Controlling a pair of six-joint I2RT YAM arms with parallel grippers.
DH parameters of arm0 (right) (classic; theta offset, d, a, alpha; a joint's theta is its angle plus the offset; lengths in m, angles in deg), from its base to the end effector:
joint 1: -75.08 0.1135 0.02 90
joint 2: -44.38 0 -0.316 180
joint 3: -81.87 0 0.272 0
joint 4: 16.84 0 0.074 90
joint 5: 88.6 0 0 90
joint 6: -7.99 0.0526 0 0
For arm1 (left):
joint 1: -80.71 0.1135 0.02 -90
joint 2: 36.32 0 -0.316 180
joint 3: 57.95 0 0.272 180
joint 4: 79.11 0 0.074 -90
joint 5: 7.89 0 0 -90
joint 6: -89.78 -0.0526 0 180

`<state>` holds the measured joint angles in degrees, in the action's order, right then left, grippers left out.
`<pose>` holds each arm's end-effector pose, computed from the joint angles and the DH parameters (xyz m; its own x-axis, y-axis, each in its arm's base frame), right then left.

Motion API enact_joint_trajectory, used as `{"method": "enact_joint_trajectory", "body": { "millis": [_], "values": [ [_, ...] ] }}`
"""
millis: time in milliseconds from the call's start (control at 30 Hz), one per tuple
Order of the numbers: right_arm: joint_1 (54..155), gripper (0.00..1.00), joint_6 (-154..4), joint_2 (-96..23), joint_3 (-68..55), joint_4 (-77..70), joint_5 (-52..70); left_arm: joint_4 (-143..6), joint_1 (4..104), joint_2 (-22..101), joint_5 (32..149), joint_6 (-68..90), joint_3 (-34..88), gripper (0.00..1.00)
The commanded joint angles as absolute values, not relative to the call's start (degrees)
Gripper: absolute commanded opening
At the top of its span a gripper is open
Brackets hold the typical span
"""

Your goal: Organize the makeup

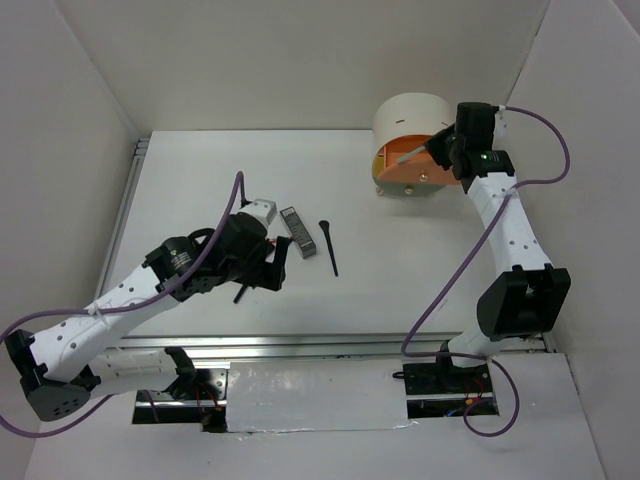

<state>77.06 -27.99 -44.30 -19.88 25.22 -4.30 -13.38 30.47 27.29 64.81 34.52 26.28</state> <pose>0.3881 0.0082 0.4297 -0.2421 0.7973 -0.5528 0.4228 0.5996 0.6796 0.1539 -0.1605 0.4044 -0.7141 0.0076 -0.7000 0.2346 0.9447 -0.2290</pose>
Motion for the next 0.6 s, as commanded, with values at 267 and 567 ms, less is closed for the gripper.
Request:
{"method": "enact_joint_trajectory", "body": {
  "millis": [267,567],
  "values": [
    [75.88,0.01,-25.85,-45.79,-21.39,22.18,-4.67,-15.83,30.26,26.61,68.57,35.55,23.35,0.99],
    [73.85,0.11,-25.31,-48.69,-24.2,23.5,-4.05,-17.76,30.26,28.62,71.03,33.97,23.17,1.0]
  ]
}}
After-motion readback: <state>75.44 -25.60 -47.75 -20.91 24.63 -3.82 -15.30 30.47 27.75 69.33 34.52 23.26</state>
